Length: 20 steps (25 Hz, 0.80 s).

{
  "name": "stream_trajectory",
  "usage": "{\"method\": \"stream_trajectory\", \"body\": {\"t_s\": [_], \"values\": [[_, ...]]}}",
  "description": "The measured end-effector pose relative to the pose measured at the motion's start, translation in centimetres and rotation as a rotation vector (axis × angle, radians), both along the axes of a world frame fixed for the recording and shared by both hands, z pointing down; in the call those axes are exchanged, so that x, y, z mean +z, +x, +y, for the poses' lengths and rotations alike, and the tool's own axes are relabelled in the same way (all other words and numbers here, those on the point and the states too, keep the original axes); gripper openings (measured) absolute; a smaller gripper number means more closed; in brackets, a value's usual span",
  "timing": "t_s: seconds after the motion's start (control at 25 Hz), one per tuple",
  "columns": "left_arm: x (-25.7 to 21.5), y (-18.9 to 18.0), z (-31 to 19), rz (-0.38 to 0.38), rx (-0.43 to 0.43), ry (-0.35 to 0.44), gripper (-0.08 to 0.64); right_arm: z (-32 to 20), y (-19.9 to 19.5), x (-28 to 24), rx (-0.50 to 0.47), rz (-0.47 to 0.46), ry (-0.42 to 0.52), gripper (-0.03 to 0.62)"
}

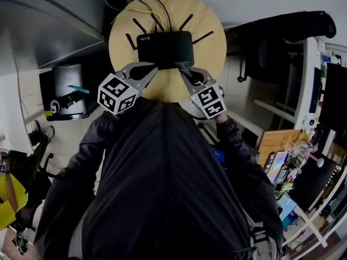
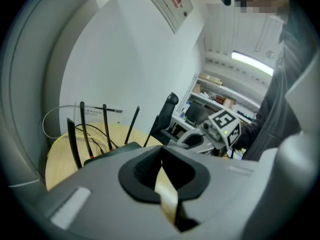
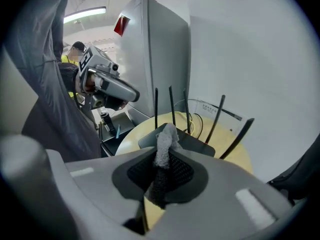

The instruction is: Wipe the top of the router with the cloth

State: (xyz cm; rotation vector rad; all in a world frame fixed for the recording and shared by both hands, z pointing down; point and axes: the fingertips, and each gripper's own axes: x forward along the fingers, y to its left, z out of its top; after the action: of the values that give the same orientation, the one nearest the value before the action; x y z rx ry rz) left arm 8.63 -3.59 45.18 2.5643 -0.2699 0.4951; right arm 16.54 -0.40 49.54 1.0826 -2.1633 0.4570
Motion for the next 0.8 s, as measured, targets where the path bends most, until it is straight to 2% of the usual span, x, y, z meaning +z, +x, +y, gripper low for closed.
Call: {"method": "stream_trajectory", "body": {"t_s": [0.36,0.8], "values": [[-0.3,0.6,0.2,0.02,0.037,-0.004,-0.008,0.7,-2.2,-1.0,-0.018,0.004,0.013,0.03],[-0.3,-0.5,-0.6,0.028,0.018,-0.006,-0.008,0.1,-2.7,-1.5,-0.026,0.016,0.019,0.029]]}}
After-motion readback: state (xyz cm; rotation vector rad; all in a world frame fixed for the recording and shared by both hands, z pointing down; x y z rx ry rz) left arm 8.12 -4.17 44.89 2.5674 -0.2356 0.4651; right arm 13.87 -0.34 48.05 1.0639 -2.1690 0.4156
